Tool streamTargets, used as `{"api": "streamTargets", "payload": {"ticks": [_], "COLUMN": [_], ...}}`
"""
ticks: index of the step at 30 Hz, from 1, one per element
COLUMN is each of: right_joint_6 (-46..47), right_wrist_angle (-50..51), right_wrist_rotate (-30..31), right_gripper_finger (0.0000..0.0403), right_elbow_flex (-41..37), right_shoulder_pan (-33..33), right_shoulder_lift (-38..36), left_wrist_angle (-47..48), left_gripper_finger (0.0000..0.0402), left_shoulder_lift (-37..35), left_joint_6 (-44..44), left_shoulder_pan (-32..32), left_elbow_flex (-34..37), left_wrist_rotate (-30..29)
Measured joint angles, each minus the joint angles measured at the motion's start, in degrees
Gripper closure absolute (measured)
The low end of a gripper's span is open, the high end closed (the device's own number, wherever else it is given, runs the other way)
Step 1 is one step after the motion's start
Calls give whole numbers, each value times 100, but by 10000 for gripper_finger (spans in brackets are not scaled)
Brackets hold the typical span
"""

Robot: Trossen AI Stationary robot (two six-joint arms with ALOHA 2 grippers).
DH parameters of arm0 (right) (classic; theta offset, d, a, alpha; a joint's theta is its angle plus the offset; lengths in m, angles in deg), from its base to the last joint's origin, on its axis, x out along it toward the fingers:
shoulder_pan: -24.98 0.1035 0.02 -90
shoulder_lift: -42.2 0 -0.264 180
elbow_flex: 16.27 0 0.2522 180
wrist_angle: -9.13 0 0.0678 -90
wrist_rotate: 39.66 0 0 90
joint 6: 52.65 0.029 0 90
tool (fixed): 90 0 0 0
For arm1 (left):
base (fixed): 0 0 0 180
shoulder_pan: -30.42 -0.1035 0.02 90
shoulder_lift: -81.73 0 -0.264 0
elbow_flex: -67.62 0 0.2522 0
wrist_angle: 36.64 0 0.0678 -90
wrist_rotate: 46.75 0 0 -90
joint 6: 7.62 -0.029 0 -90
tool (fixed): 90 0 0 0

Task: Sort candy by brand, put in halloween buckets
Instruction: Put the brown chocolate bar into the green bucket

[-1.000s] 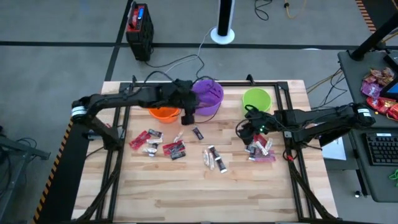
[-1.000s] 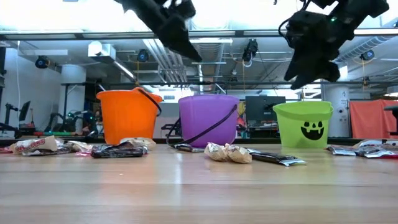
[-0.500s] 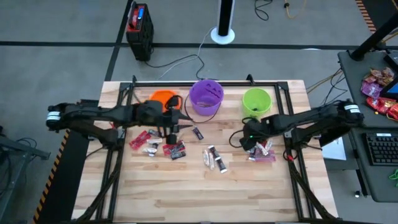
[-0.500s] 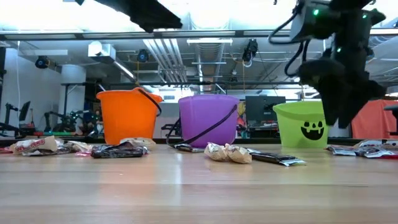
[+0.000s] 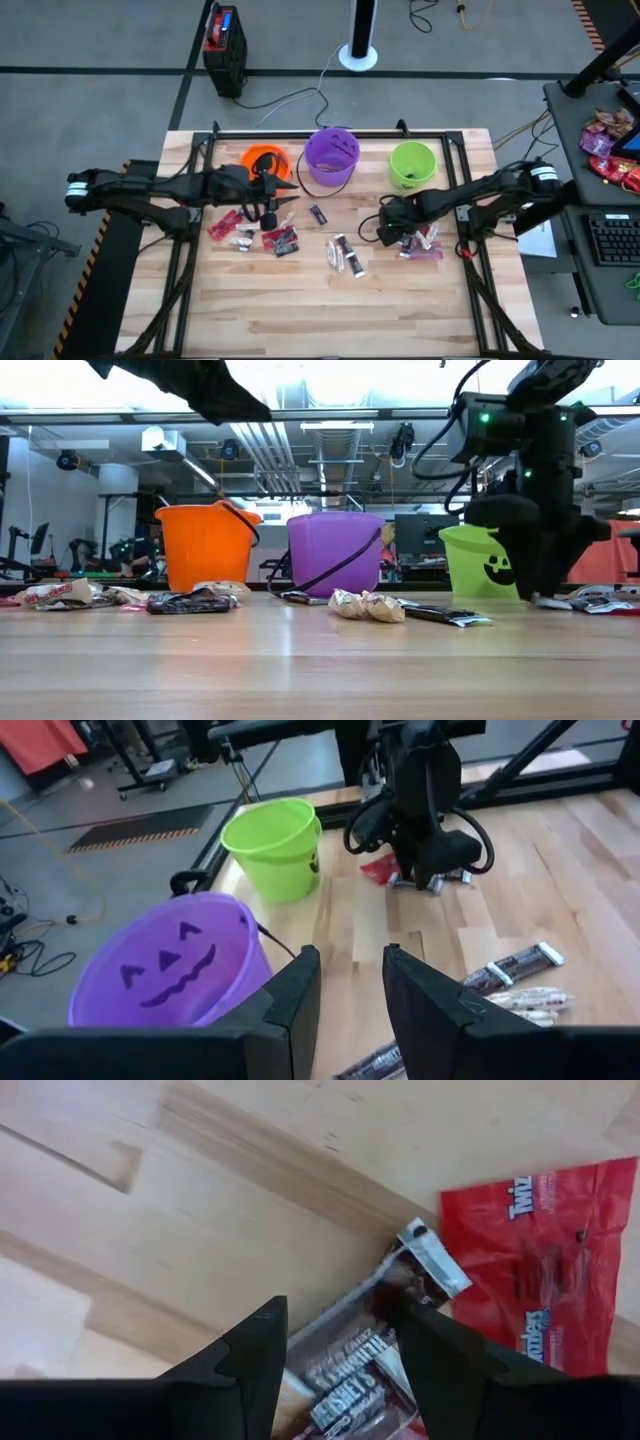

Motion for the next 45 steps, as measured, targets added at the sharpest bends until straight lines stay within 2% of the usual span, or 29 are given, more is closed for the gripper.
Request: {"api": "streamTargets", "payload": {"ticks": [9, 19, 22, 27, 33, 37, 41, 45], "right_joint_6": [-195, -572, -753, -1100, -1946, -2811, -3527, -4407], "right_wrist_angle": [-205, -260, -269, -565, -1759, -2535, -3140, -3139], "right_wrist_rotate": [47, 52, 98, 131, 111, 151, 113, 112], "right_gripper_finger": [238, 361, 387, 390, 390, 390, 390, 390], "right_elbow_flex": [22, -7, -13, -13, -13, -13, 62, 420], "right_shoulder_pan": [0, 0, 0, 0, -5, -55, -507, -1194], "right_shoulder_lift": [395, 77, -102, -558, -1265, -1568, -1737, -1762], "left_wrist_angle": [-42, -41, -41, -55, -82, -95, -439, -785], "left_gripper_finger": [306, 306, 306, 306, 306, 306, 306, 315], "left_shoulder_lift": [64, 62, 64, 64, 90, 247, 587, 926], "left_joint_6": [0, 2, 20, 98, 417, 211, -424, -1044], "left_shoulder_pan": [0, 0, 0, 0, -2, -2, -17, -87], "left_elbow_flex": [44, 44, 44, 44, 44, 48, 55, 55], "left_wrist_rotate": [-1, -1, -1, -53, -205, -282, -771, -607]}}
